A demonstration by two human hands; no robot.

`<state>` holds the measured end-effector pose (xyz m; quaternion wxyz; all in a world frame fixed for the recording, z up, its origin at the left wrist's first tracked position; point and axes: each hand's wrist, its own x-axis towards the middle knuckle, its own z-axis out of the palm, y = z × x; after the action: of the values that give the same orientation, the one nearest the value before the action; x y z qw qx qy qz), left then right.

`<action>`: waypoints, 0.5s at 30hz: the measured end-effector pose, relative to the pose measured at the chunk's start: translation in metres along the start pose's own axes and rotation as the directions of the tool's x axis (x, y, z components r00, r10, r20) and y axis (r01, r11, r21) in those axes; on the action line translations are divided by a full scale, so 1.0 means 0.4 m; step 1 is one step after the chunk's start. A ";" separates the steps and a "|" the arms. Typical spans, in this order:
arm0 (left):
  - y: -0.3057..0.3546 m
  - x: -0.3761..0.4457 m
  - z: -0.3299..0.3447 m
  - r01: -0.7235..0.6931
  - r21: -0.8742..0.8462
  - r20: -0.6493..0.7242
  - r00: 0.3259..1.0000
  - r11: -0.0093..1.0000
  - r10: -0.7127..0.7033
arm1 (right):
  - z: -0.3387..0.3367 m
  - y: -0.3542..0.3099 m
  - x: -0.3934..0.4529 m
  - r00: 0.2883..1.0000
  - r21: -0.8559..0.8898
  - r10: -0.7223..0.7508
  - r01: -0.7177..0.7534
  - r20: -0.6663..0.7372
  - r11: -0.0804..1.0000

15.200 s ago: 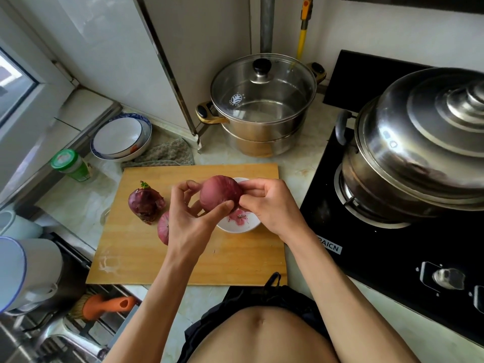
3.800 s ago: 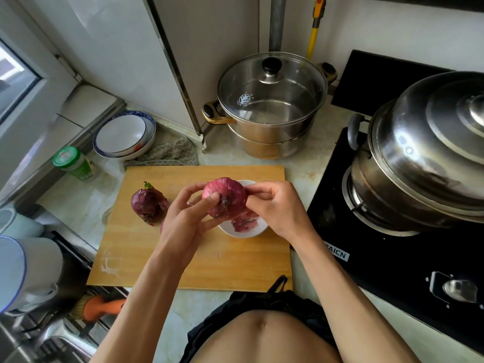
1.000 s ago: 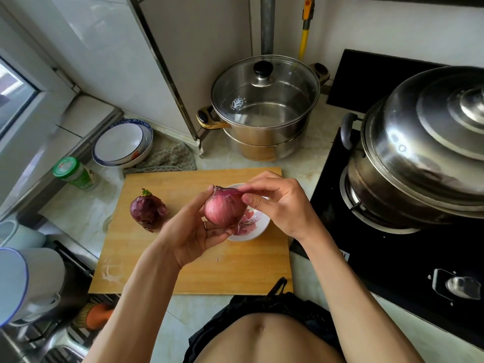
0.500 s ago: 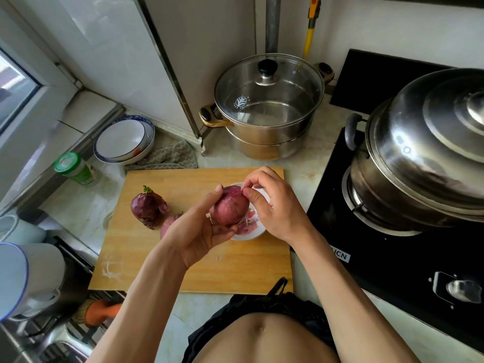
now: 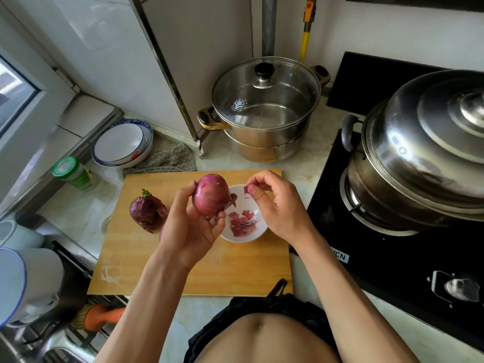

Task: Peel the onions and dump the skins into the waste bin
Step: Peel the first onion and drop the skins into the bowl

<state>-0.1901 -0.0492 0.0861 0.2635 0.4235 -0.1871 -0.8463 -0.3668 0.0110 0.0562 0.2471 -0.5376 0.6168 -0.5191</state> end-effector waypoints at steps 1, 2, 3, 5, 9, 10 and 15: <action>0.003 -0.001 -0.003 -0.005 -0.017 0.013 1.000 1.000 0.005 | 0.000 0.003 -0.001 1.000 -0.005 0.016 -0.016 -0.012 1.000; 0.005 -0.001 -0.005 -0.009 -0.023 0.023 1.000 1.000 0.010 | 0.000 0.007 -0.001 0.999 -0.015 0.030 -0.030 -0.019 0.999; 0.005 -0.002 -0.005 -0.016 -0.020 0.029 0.999 1.000 0.016 | 0.001 0.010 -0.002 0.999 -0.027 0.046 -0.047 -0.021 0.999; 0.004 -0.002 -0.004 -0.028 0.004 0.029 0.999 1.000 0.028 | 0.005 0.013 -0.002 0.996 -0.062 0.087 -0.088 -0.014 0.994; -0.007 0.004 -0.004 -0.054 0.068 -0.012 0.998 0.996 0.055 | 0.011 0.018 -0.009 0.984 -0.161 0.172 -0.163 0.046 0.973; -0.009 0.006 -0.004 -0.060 0.083 -0.016 0.998 0.995 0.062 | 0.012 0.017 -0.011 0.981 -0.179 0.188 -0.175 0.053 0.968; -0.014 0.006 -0.004 -0.093 0.154 -0.034 0.995 0.984 0.099 | 0.011 0.016 -0.014 0.966 -0.178 0.258 -0.251 0.017 0.952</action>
<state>-0.1914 -0.0464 0.0807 0.2746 0.4504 -0.2659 -0.8069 -0.3638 0.0137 0.0476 0.2763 -0.4836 0.7188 -0.4161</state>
